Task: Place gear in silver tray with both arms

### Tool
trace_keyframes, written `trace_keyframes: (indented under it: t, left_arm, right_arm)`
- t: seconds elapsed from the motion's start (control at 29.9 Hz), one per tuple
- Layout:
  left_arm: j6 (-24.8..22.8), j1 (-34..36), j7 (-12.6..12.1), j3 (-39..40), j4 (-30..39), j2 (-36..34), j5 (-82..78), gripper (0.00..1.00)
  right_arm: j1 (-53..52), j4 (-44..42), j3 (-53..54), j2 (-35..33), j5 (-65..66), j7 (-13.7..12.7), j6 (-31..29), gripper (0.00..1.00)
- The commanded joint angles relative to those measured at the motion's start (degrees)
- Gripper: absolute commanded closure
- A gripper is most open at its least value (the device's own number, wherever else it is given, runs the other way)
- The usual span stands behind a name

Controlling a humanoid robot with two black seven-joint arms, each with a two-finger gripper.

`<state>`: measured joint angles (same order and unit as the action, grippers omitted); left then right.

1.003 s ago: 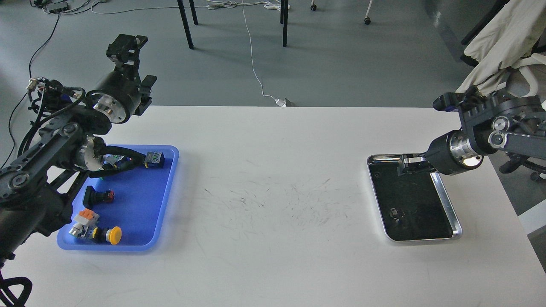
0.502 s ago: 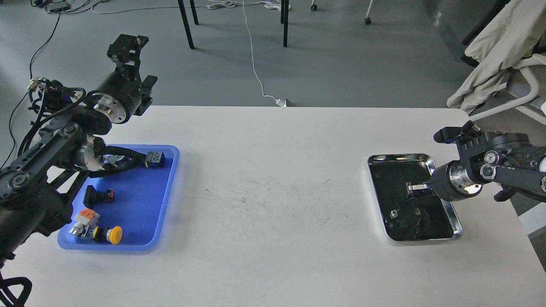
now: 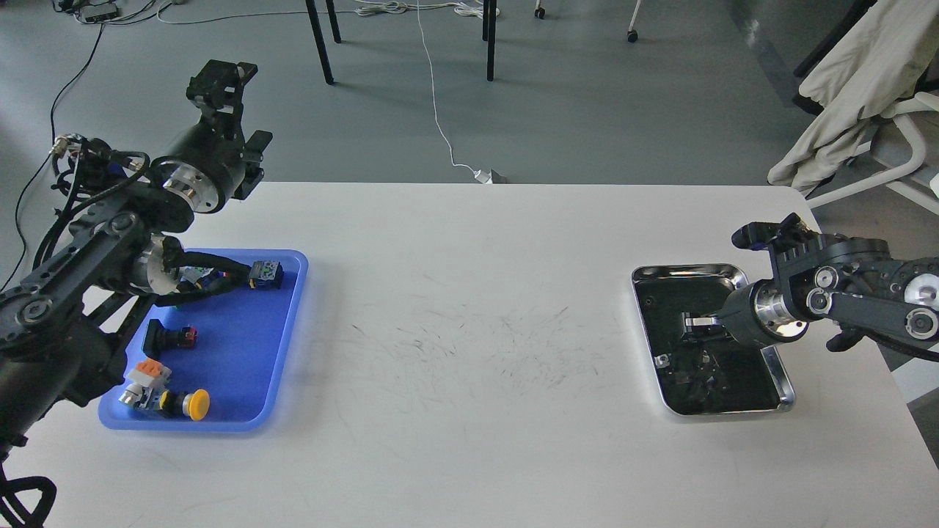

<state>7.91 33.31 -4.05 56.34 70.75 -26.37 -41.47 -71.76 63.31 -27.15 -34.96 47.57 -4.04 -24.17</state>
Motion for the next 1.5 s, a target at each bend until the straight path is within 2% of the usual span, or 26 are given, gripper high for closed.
trace_keyframes:
  t: [0.0,0.07,0.2,0.4,0.5,0.67,0.74,0.8,0.87,0.94,1.04,1.14,1.24,1.37,1.47]
  left_arm:
    - [0.0,0.0,-0.1,-0.1,0.0,0.0,0.0,0.02]
    - [0.0,0.0,-0.1,-0.1,-0.1,-0.1,0.0,0.02]
    - [0.0,0.0,-0.1,-0.1,-0.1,-0.1,0.0,0.02]
    - [0.0,0.1,-0.1,-0.1,-0.2,-0.4,0.0,0.02]
    - [0.0,0.3,-0.1,0.0,-0.4,-0.4,0.0,0.02]
    - [0.1,0.8,0.2,0.0,-3.2,-0.1,0.0,0.02]
    - [0.0,1.1,0.1,-0.1,-4.6,-0.1,0.1,0.02]
    - [-0.1,1.5,0.1,-0.2,-5.4,-0.1,0.4,0.02]
    - [-0.3,1.7,0.1,0.3,-6.2,0.0,1.6,0.02]
    - [-0.4,1.8,0.2,1.0,-7.6,0.3,5.1,0.02]
    - [-0.6,2.0,0.6,2.2,-11.1,2.3,11.5,0.02]
    - [-1.1,2.3,2.2,2.3,-12.9,2.5,14.0,0.02]
    - [-3.1,2.2,2.7,3.3,-13.3,2.6,15.1,0.02]
    - [-3.7,2.2,2.8,5.0,-13.3,3.3,15.5,0.02]
    - [-4.0,2.2,3.9,5.4,-13.3,4.0,15.5,0.02]
  right_arm:
    - [0.0,0.3,2.2,-0.6,-0.4,0.1,-0.4,0.38]
    - [-0.1,0.5,5.4,-1.8,-0.5,0.1,-0.4,0.24]
    - [0.2,0.8,13.2,-6.1,-0.5,0.1,-1.1,0.07]
    - [0.9,0.5,27.2,-12.1,-2.6,0.2,-2.0,0.06]
    - [1.4,-0.3,33.7,-12.4,-11.4,0.2,-1.6,0.06]
    - [2.0,-5.5,37.3,-12.0,-28.0,0.5,-1.2,0.05]
    - [2.8,-8.0,39.3,-11.5,-34.8,2.3,-1.2,0.05]
    - [4.9,-10.7,41.8,-10.4,-44.3,5.5,-1.2,0.05]
    - [7.2,-13.5,44.7,-9.9,-55.4,7.6,-1.7,0.05]
    - [10.5,-16.0,47.4,-9.1,-66.4,8.1,-1.8,0.05]
    - [17.5,-15.4,51.0,-7.7,-76.5,8.3,-3.2,0.04]
    - [24.4,-13.5,56.3,-6.7,-77.3,8.9,-3.8,0.04]
    - [30.2,-9.8,60.7,-5.3,-77.0,8.9,-3.8,0.03]
    - [31.9,-9.3,62.0,-4.2,-76.9,8.9,-3.8,0.03]
    - [31.9,-9.2,62.0,-4.0,-76.8,9.0,-3.8,0.02]
